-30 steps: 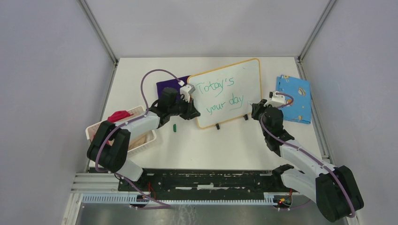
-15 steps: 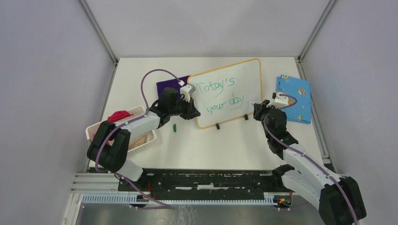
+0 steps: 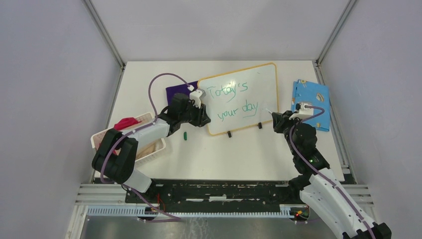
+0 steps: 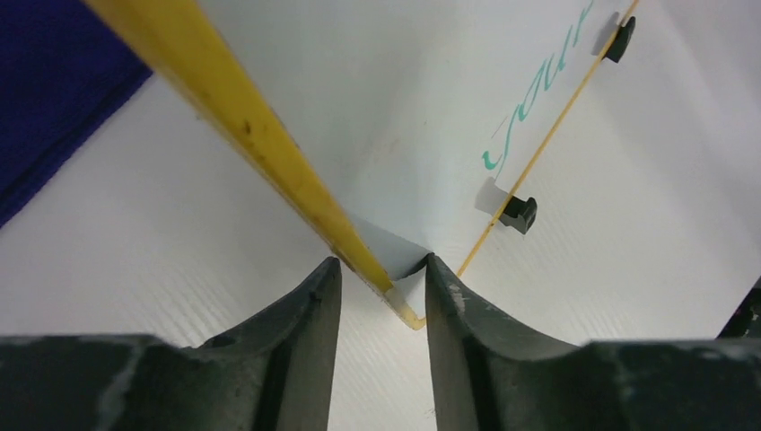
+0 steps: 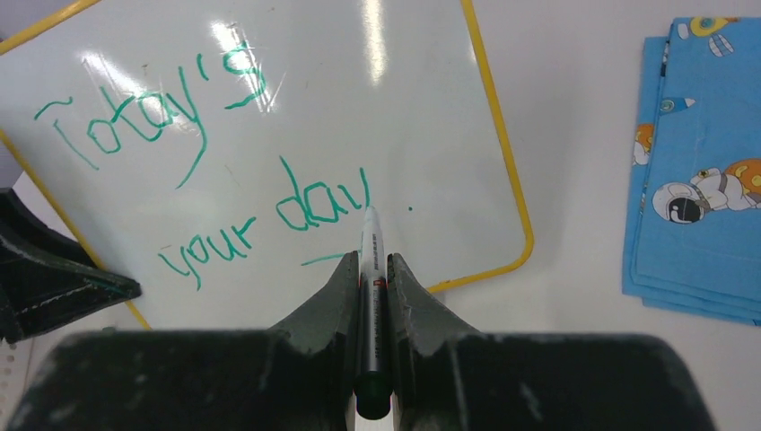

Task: Write a sentence on the whiteboard
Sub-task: Write a sentence on the whiteboard, then close the whiteboard marker at the center of the board.

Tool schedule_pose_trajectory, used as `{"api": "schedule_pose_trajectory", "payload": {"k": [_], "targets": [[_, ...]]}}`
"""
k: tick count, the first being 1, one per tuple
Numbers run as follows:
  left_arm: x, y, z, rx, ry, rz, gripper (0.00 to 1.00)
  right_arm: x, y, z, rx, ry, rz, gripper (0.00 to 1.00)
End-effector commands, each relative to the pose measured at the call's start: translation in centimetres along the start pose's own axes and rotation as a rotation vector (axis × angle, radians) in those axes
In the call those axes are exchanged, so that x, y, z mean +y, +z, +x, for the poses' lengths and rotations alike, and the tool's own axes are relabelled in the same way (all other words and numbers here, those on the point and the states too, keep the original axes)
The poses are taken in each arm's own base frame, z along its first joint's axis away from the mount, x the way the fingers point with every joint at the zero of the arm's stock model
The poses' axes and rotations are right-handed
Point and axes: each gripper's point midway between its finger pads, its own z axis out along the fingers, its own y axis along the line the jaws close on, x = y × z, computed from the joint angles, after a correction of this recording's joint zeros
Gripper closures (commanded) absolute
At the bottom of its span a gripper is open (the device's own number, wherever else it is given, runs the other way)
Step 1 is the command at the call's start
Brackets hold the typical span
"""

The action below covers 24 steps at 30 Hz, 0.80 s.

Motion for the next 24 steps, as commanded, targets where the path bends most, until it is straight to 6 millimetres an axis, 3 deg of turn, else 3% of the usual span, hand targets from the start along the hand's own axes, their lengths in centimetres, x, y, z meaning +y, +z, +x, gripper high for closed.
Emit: {"api": "schedule_pose_trajectory", "payload": {"k": [1, 3, 4, 5, 7, 13, 17, 21, 24], "targets": [[2.4, -1.1, -0.9, -0.023, 0.073, -0.130, 0.52, 2.3, -1.3, -1.7, 0.029, -0.090, -0.122, 1.00], [2.3, -1.4, -1.2, -0.034, 0.065, -0.138, 0.45, 2.9, -1.8, -2.2, 0.035, -0.109, -0.154, 1.00], [2.3, -1.6, -1.5, -0.043, 0.060, -0.143, 0.29, 3.2, -2.0, -2.4, 0.036, -0.116, -0.170, 1.00], [2.3, -1.9, -1.7, -0.051, 0.056, -0.151, 0.24, 3.6, -2.2, -2.5, 0.039, -0.118, -0.192, 1.00], [2.2, -2.5, -2.2, -0.073, 0.047, -0.164, 0.03, 4.4, -2.6, -2.9, 0.040, -0.124, -0.233, 1.00], [2.6, -5.7, -4.7, -0.128, -0.009, -0.272, 0.00, 6.9, -3.6, -3.0, 0.035, -0.152, -0.376, 1.00], [3.2, -10.1, -6.2, -0.226, -0.081, -0.399, 0.00, 8.6, -4.2, -3.4, 0.015, -0.189, -0.466, 1.00], [5.4, -14.2, -4.4, -0.257, -0.217, -0.613, 0.00, 10.2, -5.0, -3.5, 0.008, -0.201, -0.550, 1.00], [6.5, -15.7, -2.3, -0.239, -0.355, -0.724, 0.00, 10.3, -5.2, -2.8, 0.021, -0.202, -0.565, 1.00]]}}
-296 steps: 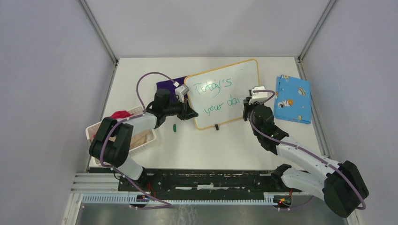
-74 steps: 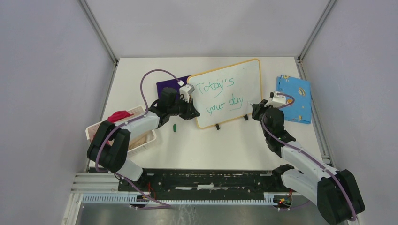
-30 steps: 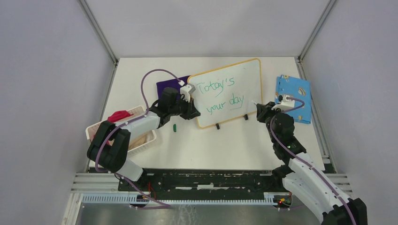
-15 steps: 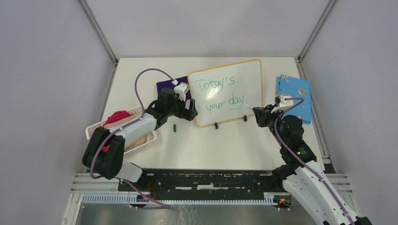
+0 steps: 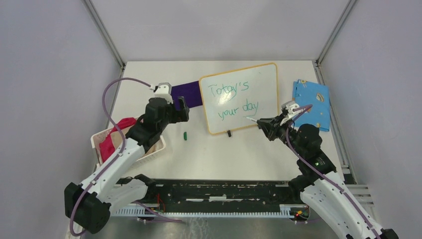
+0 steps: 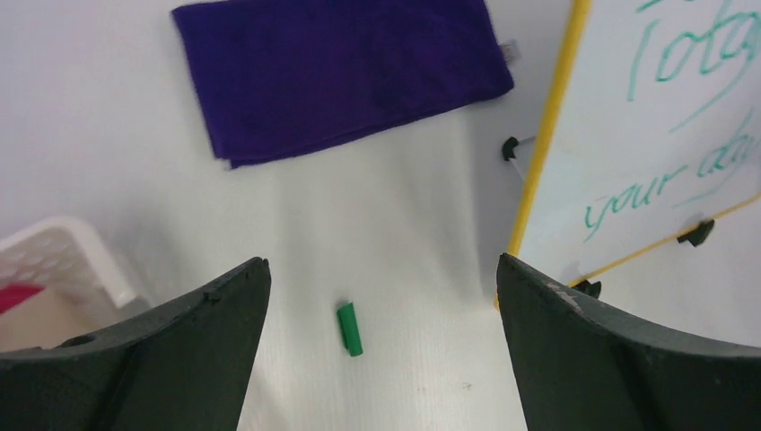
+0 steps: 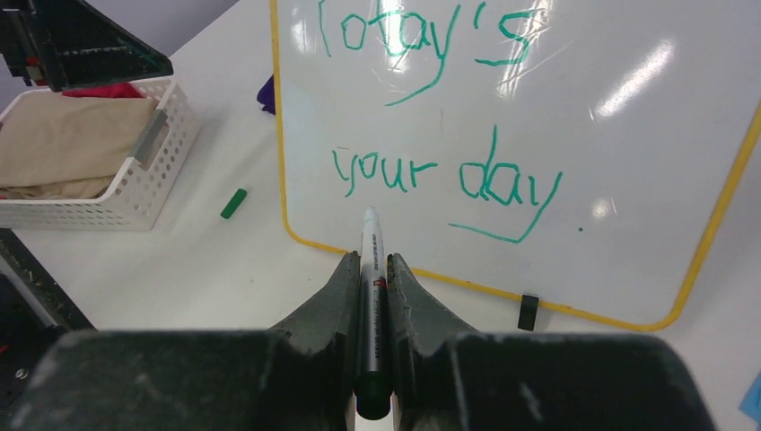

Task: Write a sentence on the whiteboard
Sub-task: Close the whiteboard marker at the center of the board.

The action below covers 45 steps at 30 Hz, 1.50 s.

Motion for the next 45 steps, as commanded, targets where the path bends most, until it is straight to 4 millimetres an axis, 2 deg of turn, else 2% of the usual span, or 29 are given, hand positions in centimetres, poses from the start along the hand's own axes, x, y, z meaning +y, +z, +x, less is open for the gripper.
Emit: {"api": "schedule_pose_trajectory", "payload": {"k": [1, 4, 8, 15, 16, 17, 26, 34, 45], "targets": [[4.0, -1.6, 2.8, 0.073, -0.186, -0.252, 0.00, 2.0, -0.3, -3.4, -0.117, -0.049, -0.090, 1.00], [2.0, -1.7, 4.3, 0.164, -0.195, -0.147, 0.00, 1.8, -0.3, -2.6, -0.104, -0.045, -0.081, 1.00], [0.8, -1.0, 7.0, 0.314, -0.183, -0.100, 0.02, 1.5, -0.5, -2.0, -0.095, -0.051, -0.071, 1.00], [1.7, 0.5, 10.4, 0.453, -0.144, -0.164, 0.10, 1.3, -1.1, -1.8, -0.093, -0.078, -0.054, 1.00], [1.7, 0.8, 11.0, 0.478, -0.136, -0.165, 0.12, 1.2, -1.2, -1.8, -0.094, -0.081, -0.051, 1.00], [1.7, 1.5, 12.3, 0.529, -0.111, -0.173, 0.20, 1.2, -1.3, -1.7, -0.095, -0.087, -0.049, 1.00], [2.2, 4.4, 12.7, 0.559, -0.035, -0.235, 0.32, 1.5, -1.2, -1.6, -0.096, -0.090, -0.064, 1.00], [3.2, 5.9, 14.2, 0.590, -0.023, -0.300, 0.49, 1.4, -1.4, -1.7, -0.099, -0.103, -0.055, 1.00], [3.4, 6.5, 15.9, 0.638, -0.015, -0.307, 0.53, 1.5, -1.5, -1.8, -0.103, -0.110, -0.057, 1.00]]}}
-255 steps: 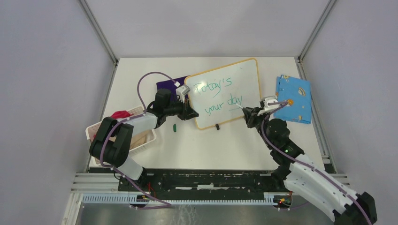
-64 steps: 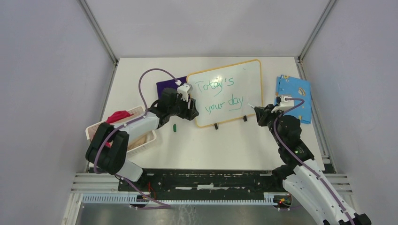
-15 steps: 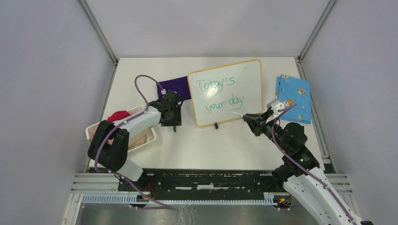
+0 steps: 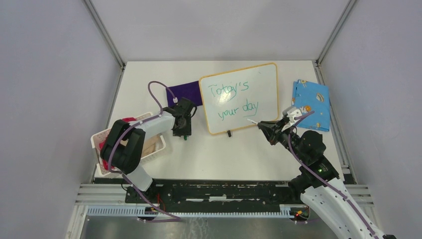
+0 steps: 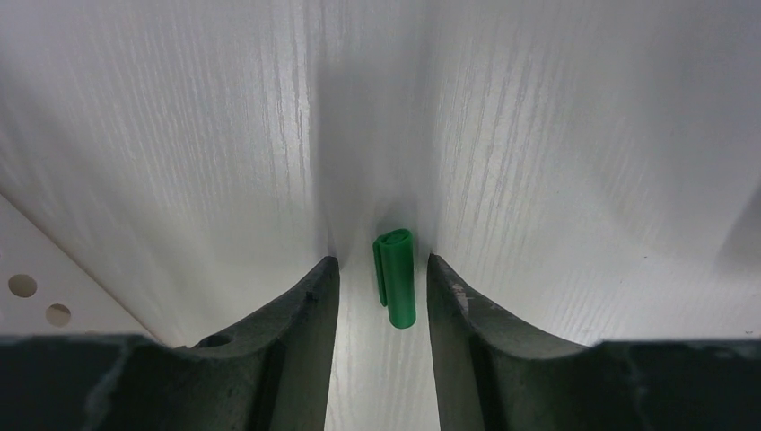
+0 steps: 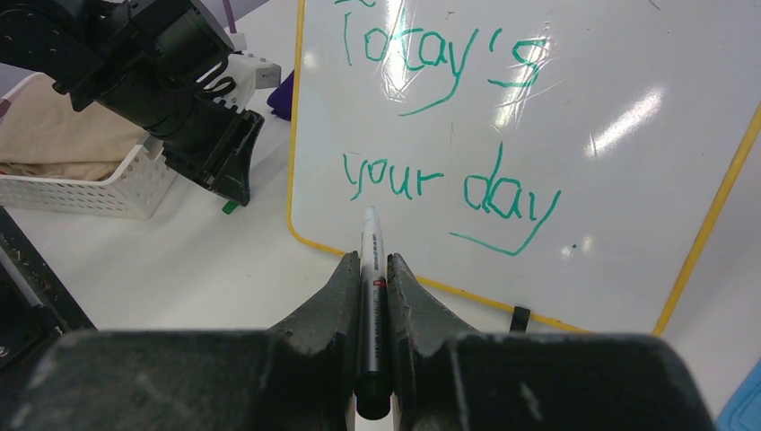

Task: Write a sentence on the whiteboard
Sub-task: Close the whiteboard marker at the center of the board.

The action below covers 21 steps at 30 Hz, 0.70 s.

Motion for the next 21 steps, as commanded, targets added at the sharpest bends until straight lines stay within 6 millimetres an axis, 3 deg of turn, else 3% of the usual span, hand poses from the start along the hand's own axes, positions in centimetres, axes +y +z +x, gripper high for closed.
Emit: {"api": "schedule_pose_trajectory", "payload": {"k": [1, 21], "targets": [[-0.6, 0.2, -1.9, -0.053, -0.003, 0.003, 0.55, 0.0, -0.1, -1.5, -0.052, -0.024, 0.003, 1.00], [0.3, 0.7, -0.1, -0.010, 0.010, -0.022, 0.77, 0.0, -0.1, -1.6, -0.049, -0.027, 0.004, 1.00]]}}
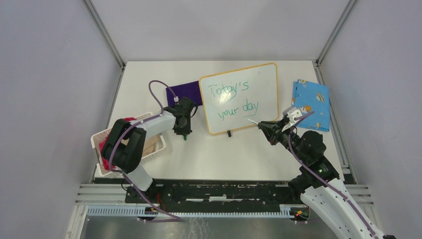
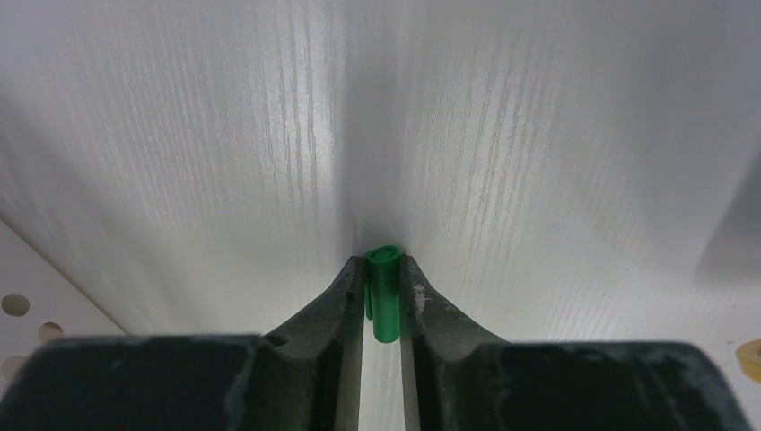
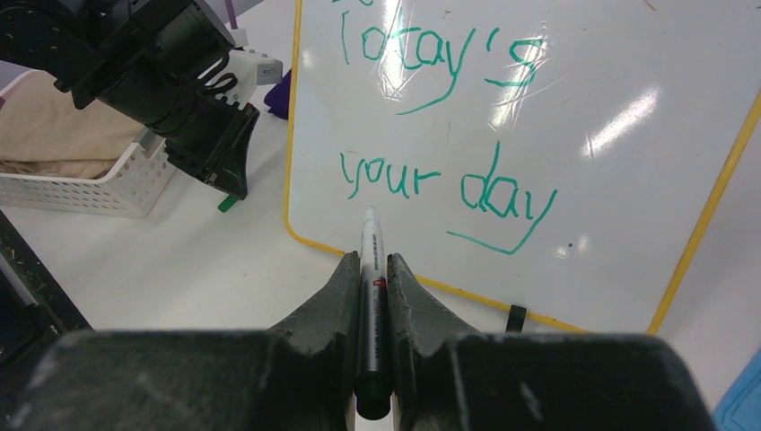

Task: Write a sentence on the whiteboard
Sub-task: Close the whiteboard marker at the center of the board.

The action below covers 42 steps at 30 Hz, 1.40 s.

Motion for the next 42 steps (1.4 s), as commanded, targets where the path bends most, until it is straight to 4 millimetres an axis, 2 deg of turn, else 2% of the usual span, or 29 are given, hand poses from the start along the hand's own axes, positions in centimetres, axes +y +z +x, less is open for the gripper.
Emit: {"api": "schedule_pose_trajectory", "payload": {"k": [1, 3, 8, 11, 13, 17, 20, 24, 29, 33, 36, 39, 42], "targets": [[0.7, 0.3, 0.5, 0.006, 0.013, -0.031, 0.78, 0.1, 0.0, -1.6, -0.049, -0.018, 0.002, 1.00], [0.8, 0.1, 0.5, 0.004, 0.013, -0.029, 0.81, 0.1, 0.1, -1.5, -0.048, -0.018, 0.001, 1.00], [0.7, -0.5, 0.2, -0.016, -0.003, -0.020, 0.96, 0.2, 0.2, -1.6, -0.045, -0.013, -0.003, 1.00], [0.5, -2.1, -1.0, -0.068, -0.031, 0.001, 0.98, 0.3, 0.2, -1.9, -0.046, -0.013, -0.011, 1.00], [0.4, -3.9, -2.3, -0.118, -0.057, 0.021, 0.98, 0.4, 0.3, -2.1, -0.045, -0.011, -0.011, 1.00], [0.0, -8.9, -5.2, -0.246, -0.118, 0.090, 0.98, 0.6, 0.6, -3.3, -0.058, 0.003, -0.020, 1.00], [-0.2, -13.5, -7.4, -0.352, -0.162, 0.158, 0.98, 0.8, 0.9, -5.3, -0.105, 0.027, -0.021, 1.00], [-0.8, -19.8, -9.8, -0.502, -0.229, 0.301, 0.98, 1.5, 1.3, -9.7, -0.224, 0.056, -0.046, 1.00], [-2.3, -27.5, -12.1, -0.692, -0.314, 0.547, 0.98, 2.5, 1.5, -16.3, -0.387, 0.068, -0.059, 1.00], [-3.6, -32.9, -13.7, -0.807, -0.386, 0.750, 0.98, 5.1, 1.8, -21.9, -0.503, 0.027, -0.075, 1.00], [-4.3, -36.7, -14.8, -0.877, -0.440, 0.895, 0.98, 8.0, 2.3, -24.5, -0.550, -0.013, -0.095, 1.00], [-4.6, -40.2, -15.4, -0.932, -0.481, 1.027, 0.98, 10.7, 2.1, -25.0, -0.578, -0.070, -0.070, 1.00], [-4.2, -43.1, -15.7, -0.976, -0.533, 1.118, 0.98, 12.8, 1.2, -23.7, -0.589, -0.153, -0.023, 1.00]]}}
